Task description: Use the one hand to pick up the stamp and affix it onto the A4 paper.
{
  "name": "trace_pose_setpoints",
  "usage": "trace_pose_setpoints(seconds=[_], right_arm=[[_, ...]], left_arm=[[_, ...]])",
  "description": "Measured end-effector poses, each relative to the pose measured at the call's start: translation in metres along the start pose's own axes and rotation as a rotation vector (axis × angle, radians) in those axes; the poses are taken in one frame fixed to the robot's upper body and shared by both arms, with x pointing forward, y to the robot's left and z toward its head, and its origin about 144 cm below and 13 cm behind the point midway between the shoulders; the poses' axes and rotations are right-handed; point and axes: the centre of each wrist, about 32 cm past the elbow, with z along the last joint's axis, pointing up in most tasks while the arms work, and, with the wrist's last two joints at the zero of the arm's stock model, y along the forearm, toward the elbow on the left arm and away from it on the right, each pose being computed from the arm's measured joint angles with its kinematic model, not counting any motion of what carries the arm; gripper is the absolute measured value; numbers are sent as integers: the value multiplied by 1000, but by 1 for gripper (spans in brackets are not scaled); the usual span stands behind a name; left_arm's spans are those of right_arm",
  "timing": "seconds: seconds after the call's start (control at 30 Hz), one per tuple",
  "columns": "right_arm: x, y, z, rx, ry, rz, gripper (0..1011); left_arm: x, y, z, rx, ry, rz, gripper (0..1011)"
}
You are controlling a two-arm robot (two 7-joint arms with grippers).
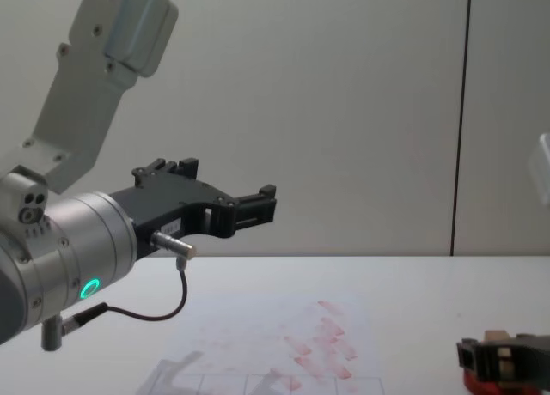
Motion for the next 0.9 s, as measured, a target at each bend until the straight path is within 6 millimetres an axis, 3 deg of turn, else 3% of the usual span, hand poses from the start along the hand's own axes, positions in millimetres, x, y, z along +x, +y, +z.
trace_pose_setpoints(seconds=[0.17,0.3,0.9], right_arm=[[-1,1,-3,-9,2,-2,418],[-2,2,-4,-13,3,-4,250],[0,4,-9,-41,71,-53,220]], left_arm=[[0,0,0,0,0,0,993],[0,0,0,0,0,0,993],[0,0,0,0,0,0,993]])
